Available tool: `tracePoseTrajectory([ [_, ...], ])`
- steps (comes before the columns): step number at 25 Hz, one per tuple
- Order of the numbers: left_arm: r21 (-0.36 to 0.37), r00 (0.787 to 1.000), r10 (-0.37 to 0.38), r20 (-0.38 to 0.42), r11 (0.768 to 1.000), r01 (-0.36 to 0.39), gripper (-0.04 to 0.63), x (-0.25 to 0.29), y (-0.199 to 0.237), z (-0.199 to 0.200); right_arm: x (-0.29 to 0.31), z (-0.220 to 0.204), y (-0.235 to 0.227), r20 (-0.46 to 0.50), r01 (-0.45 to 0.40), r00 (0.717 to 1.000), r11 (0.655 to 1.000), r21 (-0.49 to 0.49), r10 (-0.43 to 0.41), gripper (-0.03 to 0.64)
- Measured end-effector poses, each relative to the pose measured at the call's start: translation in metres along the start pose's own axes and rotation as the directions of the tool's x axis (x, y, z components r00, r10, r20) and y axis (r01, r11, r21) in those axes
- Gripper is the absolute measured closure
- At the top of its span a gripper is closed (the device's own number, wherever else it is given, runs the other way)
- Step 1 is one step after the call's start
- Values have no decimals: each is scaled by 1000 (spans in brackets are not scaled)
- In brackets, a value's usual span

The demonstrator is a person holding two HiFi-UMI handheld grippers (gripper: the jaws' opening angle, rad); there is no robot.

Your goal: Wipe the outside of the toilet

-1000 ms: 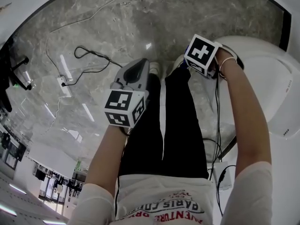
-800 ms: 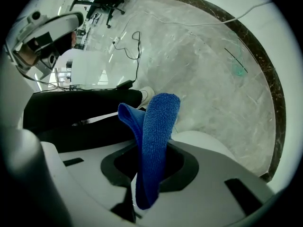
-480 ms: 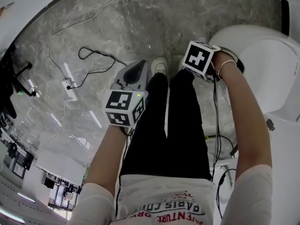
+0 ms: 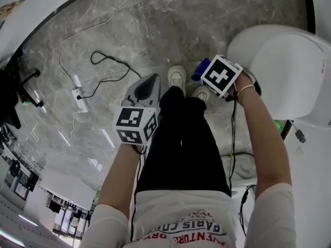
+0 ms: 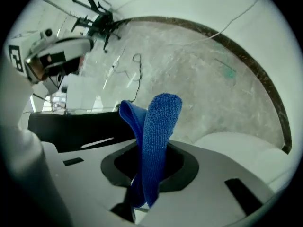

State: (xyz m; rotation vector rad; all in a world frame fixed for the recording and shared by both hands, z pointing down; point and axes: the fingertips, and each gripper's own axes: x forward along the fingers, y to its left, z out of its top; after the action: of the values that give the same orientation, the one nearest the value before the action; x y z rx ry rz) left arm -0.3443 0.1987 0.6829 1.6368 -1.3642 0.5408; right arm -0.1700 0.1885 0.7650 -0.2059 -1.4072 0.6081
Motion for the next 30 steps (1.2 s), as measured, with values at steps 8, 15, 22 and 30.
tracePoseTrajectory([
  [8, 109, 998, -31, 50, 994, 25, 589, -36, -66, 60, -135, 13, -2, 559, 39, 805, 958, 284, -198, 540],
  [15, 281, 989, -126, 80, 955, 99, 589, -80, -201, 164, -267, -112, 1, 728, -86, 557, 844, 529, -399, 540],
  [22, 522, 948, -309, 76, 822, 226, 589, -79, -369, 255, -350, -308, -11, 652, -204, 331, 623, 755, -682, 540],
  [30, 695, 868, -470, -161, 570, 437, 589, -12, -541, 262, -348, -496, -26, 347, -364, 273, 238, 900, -897, 540],
])
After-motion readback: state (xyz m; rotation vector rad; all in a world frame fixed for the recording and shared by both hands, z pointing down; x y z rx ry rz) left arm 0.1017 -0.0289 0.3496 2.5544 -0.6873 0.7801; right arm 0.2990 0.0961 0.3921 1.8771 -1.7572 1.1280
